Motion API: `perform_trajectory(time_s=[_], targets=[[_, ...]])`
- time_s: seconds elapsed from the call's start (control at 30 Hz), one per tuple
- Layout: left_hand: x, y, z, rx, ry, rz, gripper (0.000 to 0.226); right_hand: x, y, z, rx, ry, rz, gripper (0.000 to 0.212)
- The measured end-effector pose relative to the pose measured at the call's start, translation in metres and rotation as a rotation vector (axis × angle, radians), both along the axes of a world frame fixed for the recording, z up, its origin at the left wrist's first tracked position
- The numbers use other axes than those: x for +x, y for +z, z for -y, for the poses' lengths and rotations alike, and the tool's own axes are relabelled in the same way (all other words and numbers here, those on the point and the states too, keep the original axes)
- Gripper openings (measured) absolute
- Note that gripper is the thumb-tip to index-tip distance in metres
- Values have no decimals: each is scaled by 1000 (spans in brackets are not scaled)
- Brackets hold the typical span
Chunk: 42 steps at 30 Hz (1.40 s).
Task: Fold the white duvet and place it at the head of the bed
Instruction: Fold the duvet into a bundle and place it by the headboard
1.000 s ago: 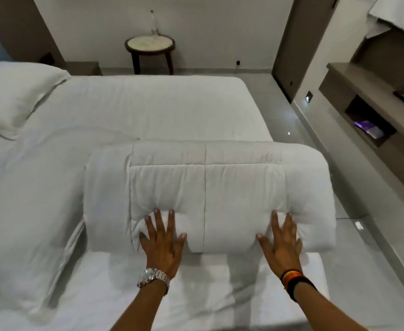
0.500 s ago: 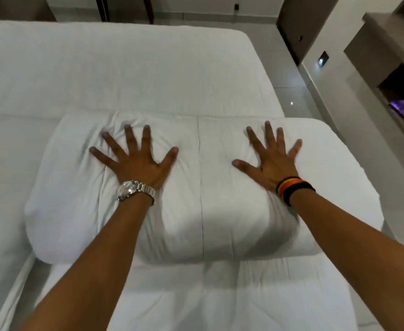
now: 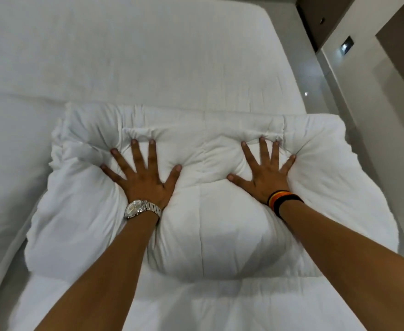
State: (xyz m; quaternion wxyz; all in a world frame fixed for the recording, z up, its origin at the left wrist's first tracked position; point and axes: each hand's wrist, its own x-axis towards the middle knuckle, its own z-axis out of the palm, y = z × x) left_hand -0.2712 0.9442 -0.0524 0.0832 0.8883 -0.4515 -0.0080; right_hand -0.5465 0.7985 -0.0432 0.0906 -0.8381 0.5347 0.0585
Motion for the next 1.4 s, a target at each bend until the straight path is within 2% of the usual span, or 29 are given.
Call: perform_trajectory(time_s=[0.07,0.13,0.2,0.27,0.33,0.4,0.57,0.67,0.8,0.87,1.03,1.1,1.17,1.23,1.3,1.4], targets=[[-5,16,-10,28,8,-31,91,-5,25,-2,47,20,27,103],[-18,32,-26,0,33,-78,86,-6,52,6,24,21,138,104],[-46,44,-47,-97,140,-161,82,1,75,30,-73,67,281,106],[-87,55,-72,-217,306,-259,78,20,92,64,-71,197,331,110],[-131,61,-87,-283,481,-373,78,49,107,97,114,311,296,116],[-176,58,-91,-268,638,-482,80,75,115,120,320,376,163,122],[-228,66,-79,-395,1021,-843,94,108,97,140,490,392,-56,128],[-239,69,-75,-488,1129,-1022,101,114,81,150,522,369,-29,132],[-246,65,-67,-575,1274,-1167,107,115,41,153,578,310,65,157],[-248,68,-62,-610,1306,-1217,107,113,21,147,608,273,66,158],[-242,75,-57,-636,1289,-1230,107,111,16,151,618,218,126,140],[-239,78,-58,-632,1291,-1235,105,107,19,146,658,212,172,122],[-238,79,-60,-671,1266,-1220,104,105,31,138,732,260,253,86],[-236,84,-68,-763,1198,-1173,116,100,49,130,740,330,320,74],[-234,93,-74,-863,1150,-1174,121,89,70,122,725,334,371,70],[-227,117,-79,-971,1100,-1227,109,70,113,107,704,233,468,94]])
